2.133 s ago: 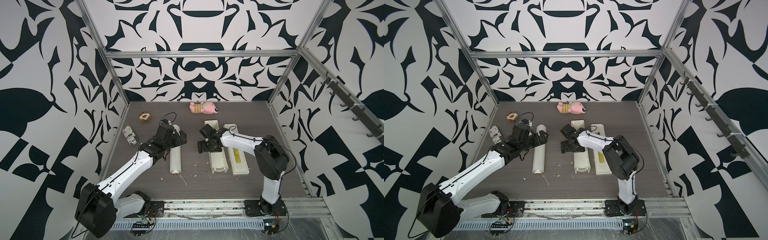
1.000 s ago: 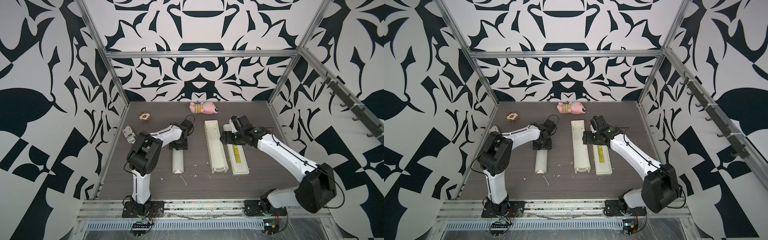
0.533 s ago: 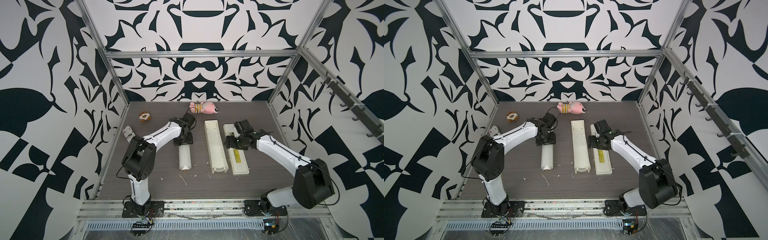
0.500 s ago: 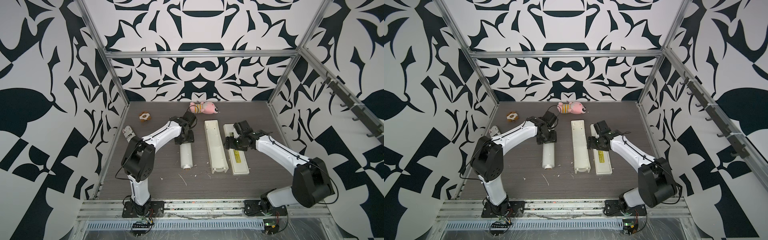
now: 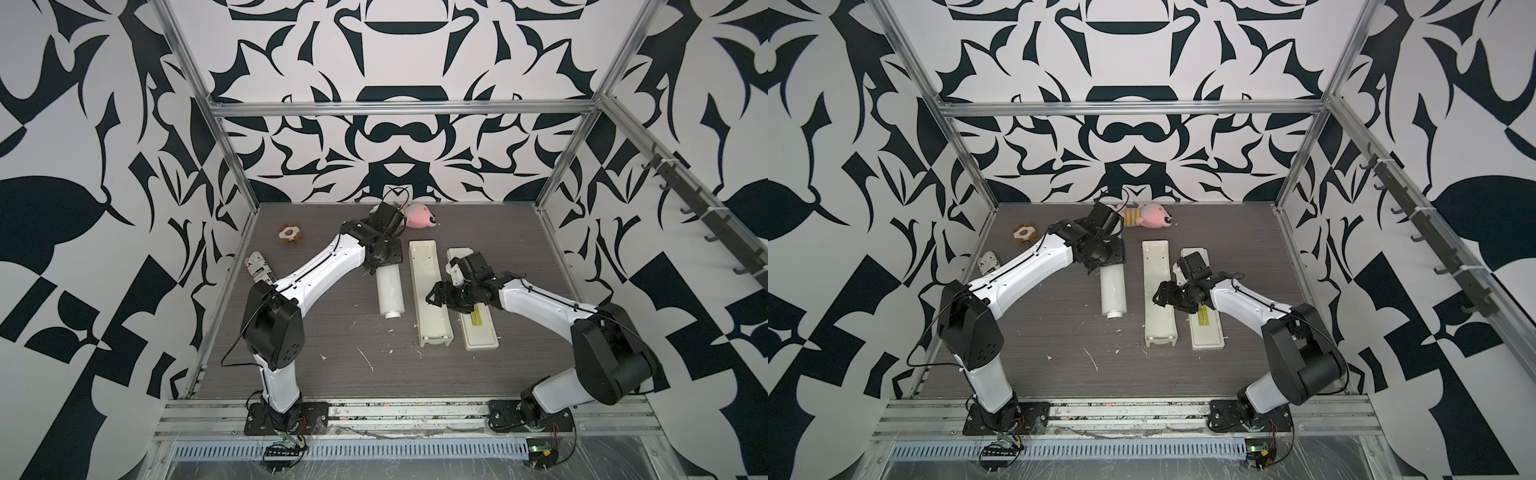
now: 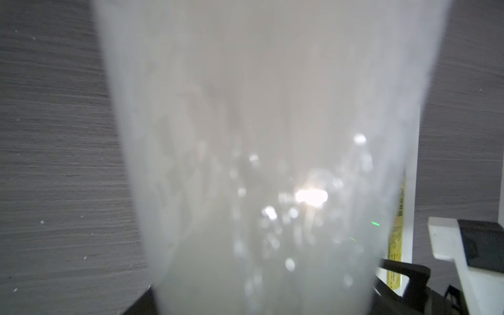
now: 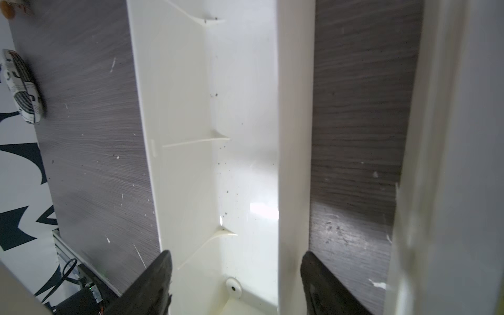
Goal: Put plastic wrap rolls into dispensers
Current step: Place the plastic wrap into the plastic wrap cutting box.
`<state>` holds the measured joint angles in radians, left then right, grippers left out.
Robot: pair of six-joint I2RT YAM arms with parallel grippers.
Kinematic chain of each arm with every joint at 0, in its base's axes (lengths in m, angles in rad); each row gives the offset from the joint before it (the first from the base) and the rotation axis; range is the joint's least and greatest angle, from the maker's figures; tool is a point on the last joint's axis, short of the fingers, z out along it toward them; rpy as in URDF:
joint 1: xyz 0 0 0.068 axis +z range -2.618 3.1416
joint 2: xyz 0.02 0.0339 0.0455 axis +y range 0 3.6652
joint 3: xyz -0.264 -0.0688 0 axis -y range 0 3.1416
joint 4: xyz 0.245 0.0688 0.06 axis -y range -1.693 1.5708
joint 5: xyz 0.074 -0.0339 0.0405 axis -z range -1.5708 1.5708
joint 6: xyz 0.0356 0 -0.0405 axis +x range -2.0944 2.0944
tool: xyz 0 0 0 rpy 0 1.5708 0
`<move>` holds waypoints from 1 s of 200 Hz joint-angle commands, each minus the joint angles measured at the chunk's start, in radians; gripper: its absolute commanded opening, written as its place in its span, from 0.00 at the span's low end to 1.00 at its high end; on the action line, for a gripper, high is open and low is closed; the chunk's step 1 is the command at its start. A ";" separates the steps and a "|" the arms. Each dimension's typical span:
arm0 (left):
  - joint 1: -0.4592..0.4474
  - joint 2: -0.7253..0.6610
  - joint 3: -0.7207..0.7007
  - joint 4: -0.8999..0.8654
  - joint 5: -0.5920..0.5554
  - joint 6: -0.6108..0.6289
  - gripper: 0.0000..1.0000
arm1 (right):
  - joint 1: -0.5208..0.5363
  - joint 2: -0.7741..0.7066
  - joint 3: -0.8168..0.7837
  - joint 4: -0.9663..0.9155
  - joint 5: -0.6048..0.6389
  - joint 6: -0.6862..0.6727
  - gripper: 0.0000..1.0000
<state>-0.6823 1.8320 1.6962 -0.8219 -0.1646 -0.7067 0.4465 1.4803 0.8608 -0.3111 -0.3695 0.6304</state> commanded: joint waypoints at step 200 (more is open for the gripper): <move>-0.243 0.373 0.360 -0.011 -0.111 -0.202 0.46 | -0.250 -0.345 -0.111 -0.198 -0.005 -0.147 0.75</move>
<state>-0.9184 2.2345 2.0163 -0.8574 -0.2504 -0.8841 0.2039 1.1526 0.7547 -0.5182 -0.3565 0.5003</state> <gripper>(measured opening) 0.681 0.753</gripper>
